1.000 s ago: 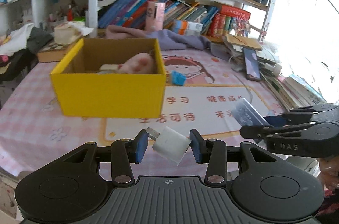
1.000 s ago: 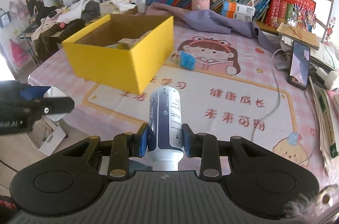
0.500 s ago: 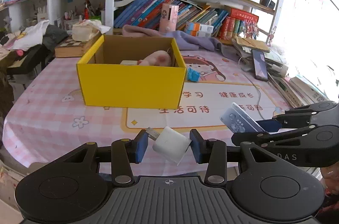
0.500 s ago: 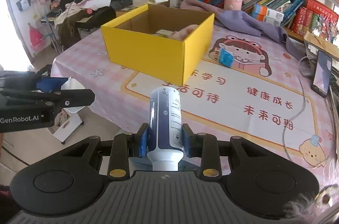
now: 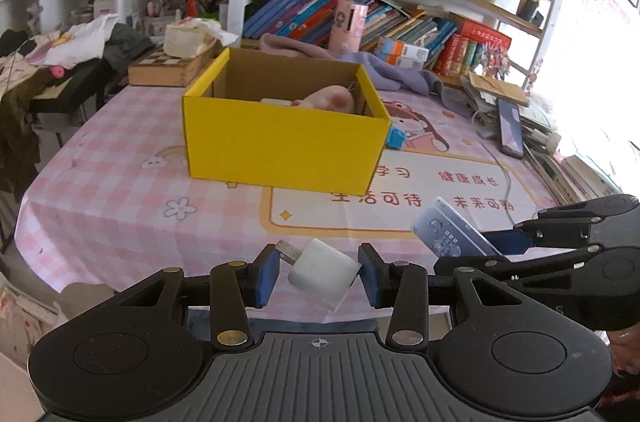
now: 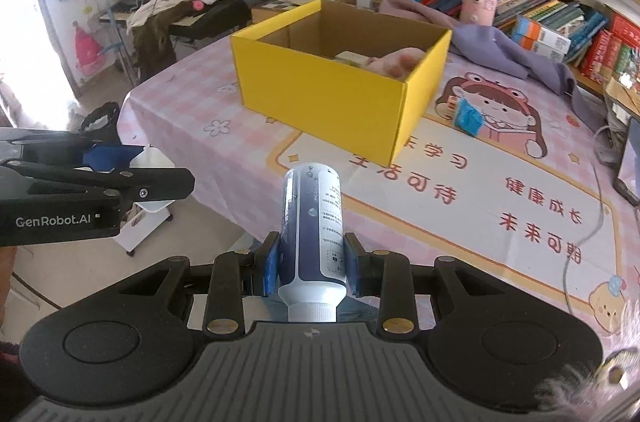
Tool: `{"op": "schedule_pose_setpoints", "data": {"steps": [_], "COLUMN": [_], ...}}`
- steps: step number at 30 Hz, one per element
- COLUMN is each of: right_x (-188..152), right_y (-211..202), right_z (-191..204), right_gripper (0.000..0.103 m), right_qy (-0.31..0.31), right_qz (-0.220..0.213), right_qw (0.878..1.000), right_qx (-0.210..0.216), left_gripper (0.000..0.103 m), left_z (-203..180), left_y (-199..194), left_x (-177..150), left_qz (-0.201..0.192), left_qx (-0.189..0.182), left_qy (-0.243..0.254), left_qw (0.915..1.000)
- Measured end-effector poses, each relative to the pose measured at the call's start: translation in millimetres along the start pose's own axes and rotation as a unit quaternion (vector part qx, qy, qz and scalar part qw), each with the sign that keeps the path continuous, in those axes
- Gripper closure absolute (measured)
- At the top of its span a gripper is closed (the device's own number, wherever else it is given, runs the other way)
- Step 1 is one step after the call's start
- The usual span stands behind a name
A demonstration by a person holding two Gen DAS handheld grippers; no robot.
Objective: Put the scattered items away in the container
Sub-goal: 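Carry the bottle with the right gripper while the left gripper carries the plug toward the box, then lower the white bottle and white plug with both grippers into the yellow box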
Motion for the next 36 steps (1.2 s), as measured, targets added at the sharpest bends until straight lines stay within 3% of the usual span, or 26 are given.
{"op": "schedule_pose_setpoints", "data": {"steps": [16, 36], "right_x": [29.9, 161.5], "right_y": [18.2, 41.2], "right_z": [-4.8, -60.3], "right_gripper": [0.073, 0.072], "right_qy": [-0.006, -0.025], "right_qz": [-0.020, -0.098], "right_qw": [1.000, 0.994], "right_qx": [0.023, 0.036], "left_gripper": [0.062, 0.062], "left_z": [13.8, 15.9], "left_y": [10.7, 59.7], "left_x": [33.3, 163.9], "left_qz": [-0.017, -0.059], "left_qx": [0.020, 0.050], "left_qy": [-0.002, 0.040], "left_qw": [0.9997, 0.9962]}}
Point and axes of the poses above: each gripper's, at about its wrist camera, not at the fingertips, and y roughly the way its jaws point, z to its left, x to its top, the point moved 3 cm from there along y, roughly the way its jaws point, and after that the axes turned 10 degrees about z, right-handed, at the moved point
